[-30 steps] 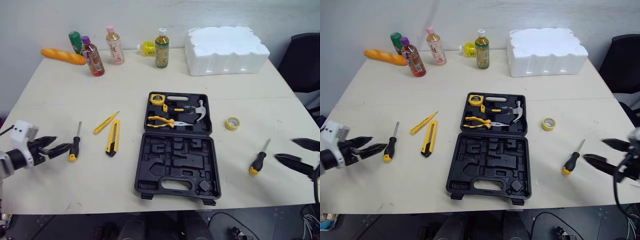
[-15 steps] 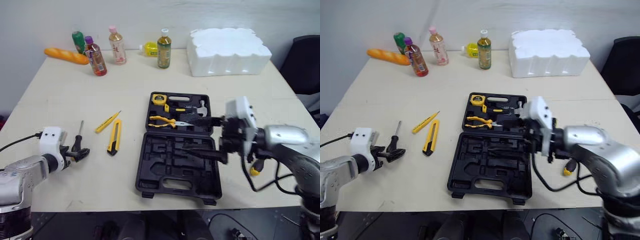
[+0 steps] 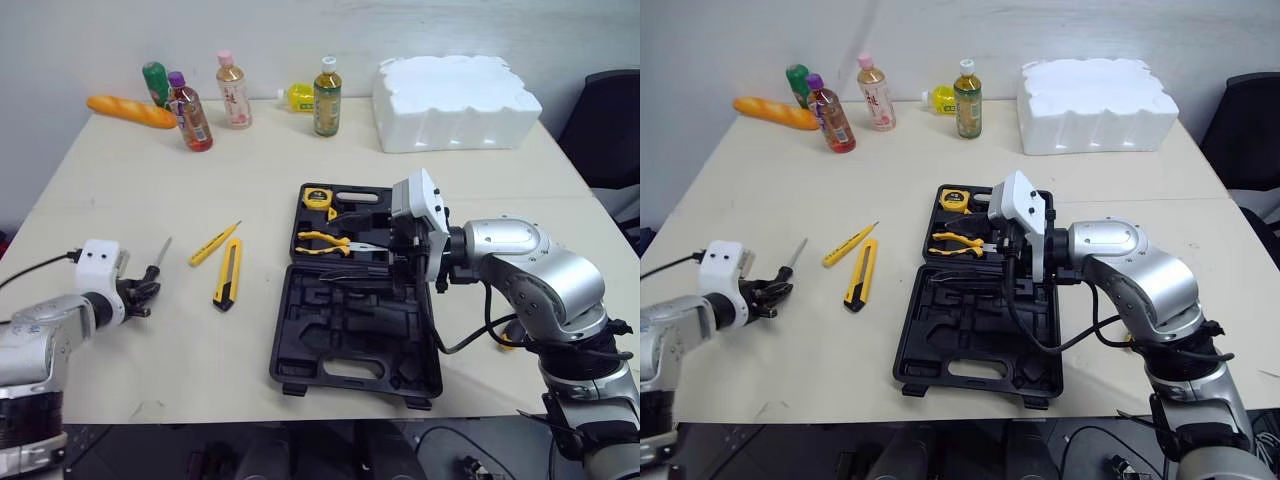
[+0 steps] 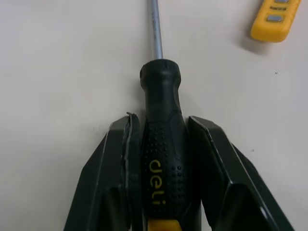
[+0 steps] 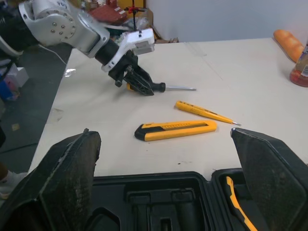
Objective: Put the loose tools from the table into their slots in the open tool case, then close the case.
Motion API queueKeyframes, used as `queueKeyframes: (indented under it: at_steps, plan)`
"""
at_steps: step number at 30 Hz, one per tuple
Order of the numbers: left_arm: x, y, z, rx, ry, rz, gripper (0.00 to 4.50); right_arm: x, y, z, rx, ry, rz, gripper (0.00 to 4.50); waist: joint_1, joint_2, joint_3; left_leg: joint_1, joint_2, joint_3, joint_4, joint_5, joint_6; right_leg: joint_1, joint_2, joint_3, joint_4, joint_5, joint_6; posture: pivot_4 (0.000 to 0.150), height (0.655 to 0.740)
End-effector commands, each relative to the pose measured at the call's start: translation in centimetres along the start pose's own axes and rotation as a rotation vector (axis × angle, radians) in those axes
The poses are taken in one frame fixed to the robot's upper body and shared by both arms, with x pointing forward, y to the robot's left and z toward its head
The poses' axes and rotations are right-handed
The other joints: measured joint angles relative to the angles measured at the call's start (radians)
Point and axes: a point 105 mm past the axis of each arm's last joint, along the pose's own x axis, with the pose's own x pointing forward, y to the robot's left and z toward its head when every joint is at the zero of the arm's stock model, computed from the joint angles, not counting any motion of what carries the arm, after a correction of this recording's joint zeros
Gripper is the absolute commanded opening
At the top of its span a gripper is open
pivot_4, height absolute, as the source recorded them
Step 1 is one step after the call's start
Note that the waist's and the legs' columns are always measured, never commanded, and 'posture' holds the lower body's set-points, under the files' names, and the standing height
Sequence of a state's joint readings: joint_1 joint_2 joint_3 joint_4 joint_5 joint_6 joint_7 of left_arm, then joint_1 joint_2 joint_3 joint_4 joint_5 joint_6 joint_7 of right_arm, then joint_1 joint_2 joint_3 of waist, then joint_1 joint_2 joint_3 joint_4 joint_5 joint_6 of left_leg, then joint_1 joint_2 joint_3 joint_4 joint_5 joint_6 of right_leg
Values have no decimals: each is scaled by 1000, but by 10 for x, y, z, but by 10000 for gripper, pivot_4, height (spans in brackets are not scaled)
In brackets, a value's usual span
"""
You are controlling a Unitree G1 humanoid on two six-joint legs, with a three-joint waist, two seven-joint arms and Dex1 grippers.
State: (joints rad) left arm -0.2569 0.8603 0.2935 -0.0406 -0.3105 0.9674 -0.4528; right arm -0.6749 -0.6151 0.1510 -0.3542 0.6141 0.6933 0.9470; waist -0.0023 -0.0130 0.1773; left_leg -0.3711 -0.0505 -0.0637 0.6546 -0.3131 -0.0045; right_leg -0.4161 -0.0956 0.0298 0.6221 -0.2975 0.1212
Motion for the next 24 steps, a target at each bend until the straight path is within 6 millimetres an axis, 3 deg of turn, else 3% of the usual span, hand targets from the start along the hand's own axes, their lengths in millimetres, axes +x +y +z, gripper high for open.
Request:
queueKeyframes:
  at_steps: [1,4,6,10,13,17,19,24]
  plan:
    - [-19,-18,62,261,-114,-174,10698,-8,3,1,-37,-1,-29,45000,3,-1,0,-1,0,0,-1,0,0,-1,0,0,-1,0,0,1500,7383]
    - [-27,-31,88,412,-140,-260,10698,-17,2,-5,-25,17,-64,45000,5,-2,0,-5,-1,-4,-1,0,0,-2,-1,-2,-2,0,0,1500,7383]
    - [-25,-55,105,529,-178,-364,10698,-25,4,-9,-8,26,-100,45000,4,0,0,-5,-2,-2,-3,0,1,-2,-3,-1,-2,0,0,1500,7383]
    - [-8,-141,125,725,-195,-702,10698,-49,1,-32,23,115,-235,45000,19,0,0,-6,-3,-2,-3,0,2,-2,0,-9,-2,0,0,1500,7383]
    - [-4,-163,124,800,-170,-791,10698,-55,4,-35,40,127,-261,45000,10,-1,0,-11,-3,1,1,0,4,-6,0,-17,-1,0,0,1500,7383]
    - [12,-232,129,937,-188,-968,10698,-87,8,-60,72,227,-432,45000,12,-1,1,-21,-3,3,8,0,5,-15,-1,-21,5,0,1,1500,7383]
    - [20,-248,128,991,-173,-974,10698,-98,11,-70,89,263,-506,45000,25,-2,1,-20,-4,2,11,1,6,-12,-1,-22,4,1,3,1500,7383]
    - [18,-256,121,1110,-147,-1044,10698,-105,27,-70,127,239,-551,45000,7,-2,2,-16,-6,8,11,2,9,-13,-1,-14,5,2,5,1500,7383]
